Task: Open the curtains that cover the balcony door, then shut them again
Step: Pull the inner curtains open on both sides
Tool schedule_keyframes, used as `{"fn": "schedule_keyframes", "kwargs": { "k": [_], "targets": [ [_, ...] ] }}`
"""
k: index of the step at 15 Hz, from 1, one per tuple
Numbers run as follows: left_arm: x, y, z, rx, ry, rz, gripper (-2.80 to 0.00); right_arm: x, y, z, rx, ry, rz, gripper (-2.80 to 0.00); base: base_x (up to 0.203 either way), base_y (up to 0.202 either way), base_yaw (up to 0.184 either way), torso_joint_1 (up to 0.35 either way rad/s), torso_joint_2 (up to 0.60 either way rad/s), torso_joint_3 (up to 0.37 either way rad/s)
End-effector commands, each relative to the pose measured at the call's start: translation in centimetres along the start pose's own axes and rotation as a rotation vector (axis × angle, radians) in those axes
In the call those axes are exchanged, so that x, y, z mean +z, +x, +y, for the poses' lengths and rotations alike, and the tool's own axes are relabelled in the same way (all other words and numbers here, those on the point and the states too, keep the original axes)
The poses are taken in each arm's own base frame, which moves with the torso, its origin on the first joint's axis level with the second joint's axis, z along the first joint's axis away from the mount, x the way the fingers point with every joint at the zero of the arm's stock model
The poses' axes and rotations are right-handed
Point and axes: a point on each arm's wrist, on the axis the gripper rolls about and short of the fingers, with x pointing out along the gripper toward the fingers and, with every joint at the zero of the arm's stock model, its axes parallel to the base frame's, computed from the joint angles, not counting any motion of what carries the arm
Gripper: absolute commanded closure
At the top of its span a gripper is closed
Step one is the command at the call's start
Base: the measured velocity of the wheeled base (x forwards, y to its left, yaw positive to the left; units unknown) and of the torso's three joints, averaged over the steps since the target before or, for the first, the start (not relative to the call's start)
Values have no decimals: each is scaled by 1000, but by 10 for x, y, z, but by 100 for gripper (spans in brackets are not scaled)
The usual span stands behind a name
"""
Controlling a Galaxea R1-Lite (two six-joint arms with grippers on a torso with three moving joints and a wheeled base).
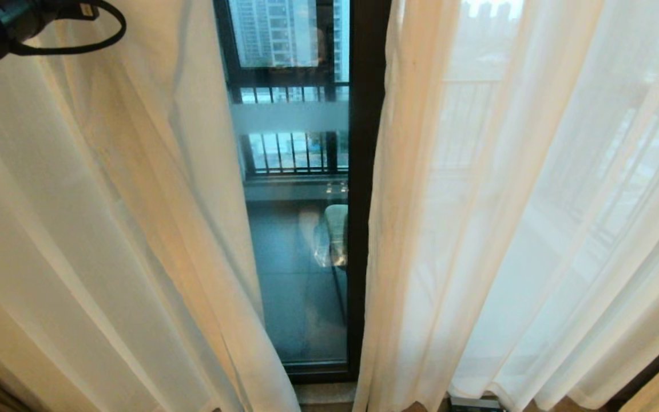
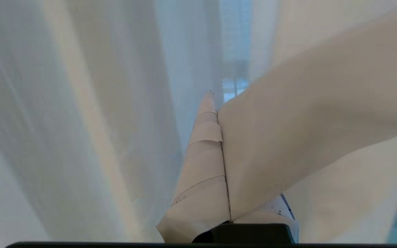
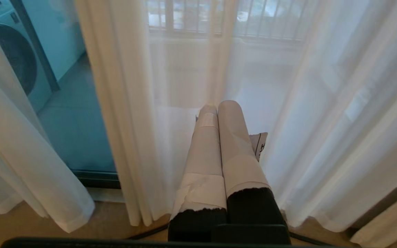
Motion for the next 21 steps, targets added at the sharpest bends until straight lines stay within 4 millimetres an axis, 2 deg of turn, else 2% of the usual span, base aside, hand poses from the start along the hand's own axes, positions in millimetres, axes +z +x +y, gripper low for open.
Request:
{"fn": "schedule_keyframes", "kwargs": {
  "k": [1, 21],
  "targets": [
    [-2, 1, 0, 2, 2, 3, 0, 0, 0, 0, 1, -1, 1, 0, 0, 188, -1, 2, -2, 11],
    [-10, 7, 4, 15, -2, 22, 0, 0, 0, 0, 1, -1, 1, 0, 0, 185, -1, 2, 2, 3]
  ]
}}
